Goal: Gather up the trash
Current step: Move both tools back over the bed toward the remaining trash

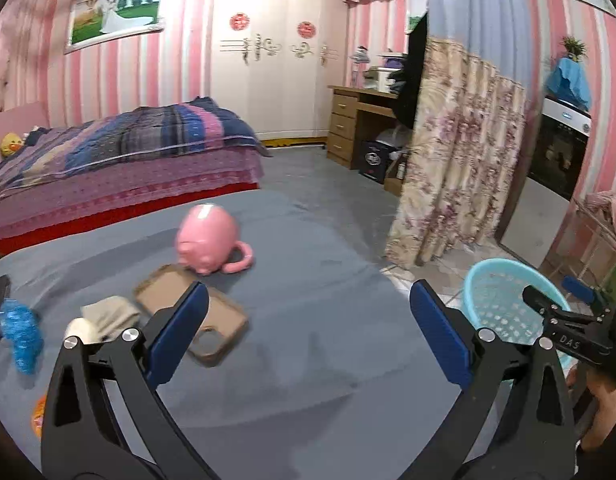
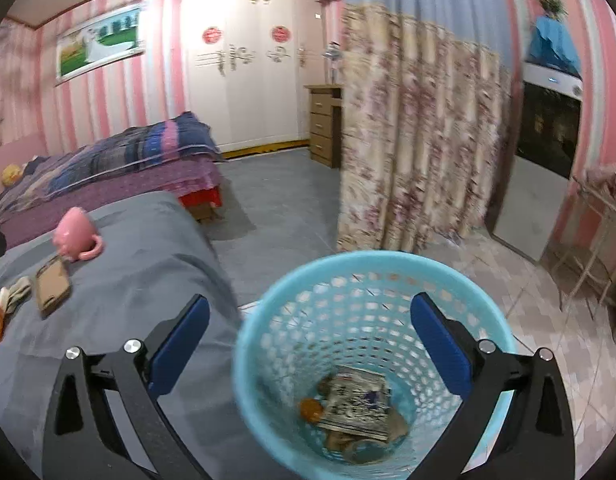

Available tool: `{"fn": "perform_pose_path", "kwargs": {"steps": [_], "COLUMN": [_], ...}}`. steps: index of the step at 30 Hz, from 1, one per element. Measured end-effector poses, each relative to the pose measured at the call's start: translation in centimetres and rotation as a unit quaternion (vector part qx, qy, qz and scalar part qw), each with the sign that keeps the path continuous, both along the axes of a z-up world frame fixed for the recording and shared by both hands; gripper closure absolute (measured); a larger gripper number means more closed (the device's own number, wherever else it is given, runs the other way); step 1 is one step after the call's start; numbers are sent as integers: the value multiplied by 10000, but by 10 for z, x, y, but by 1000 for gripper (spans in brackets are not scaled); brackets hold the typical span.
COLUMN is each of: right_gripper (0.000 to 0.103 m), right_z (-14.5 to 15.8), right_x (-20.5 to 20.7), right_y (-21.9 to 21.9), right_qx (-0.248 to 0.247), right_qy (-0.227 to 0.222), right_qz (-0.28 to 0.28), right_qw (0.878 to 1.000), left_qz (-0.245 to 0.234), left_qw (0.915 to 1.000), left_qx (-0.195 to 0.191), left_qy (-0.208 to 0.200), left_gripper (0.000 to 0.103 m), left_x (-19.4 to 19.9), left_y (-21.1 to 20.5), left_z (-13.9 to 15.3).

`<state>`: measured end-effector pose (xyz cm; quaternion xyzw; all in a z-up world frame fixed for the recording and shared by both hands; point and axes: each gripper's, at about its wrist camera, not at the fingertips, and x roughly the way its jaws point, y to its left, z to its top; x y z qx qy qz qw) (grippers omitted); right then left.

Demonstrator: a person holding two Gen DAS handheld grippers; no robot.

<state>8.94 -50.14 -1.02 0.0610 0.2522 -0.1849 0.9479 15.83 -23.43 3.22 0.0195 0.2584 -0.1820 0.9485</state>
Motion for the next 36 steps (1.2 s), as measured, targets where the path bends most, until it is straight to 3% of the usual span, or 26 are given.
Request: {"fn": "perform_pose_path", "kwargs": {"steps": [18, 36], "right_gripper": [5, 5], "right_z": [6, -7], "right_x": [34, 56], "right_y": [142, 223], "right_qx": [-232, -245], "right_qy": [14, 205], "right_qz": [1173, 1717], "right_qw": [9928, 9846], "left_qz": [939, 1608], "left_qw": [9953, 9864], "left_qx": [205, 155], "left_qy": [88, 305], "left_gripper": [6, 6], "left_x": [-5, -8], "left_y": [139, 245], "left_z": [-10, -42]}}
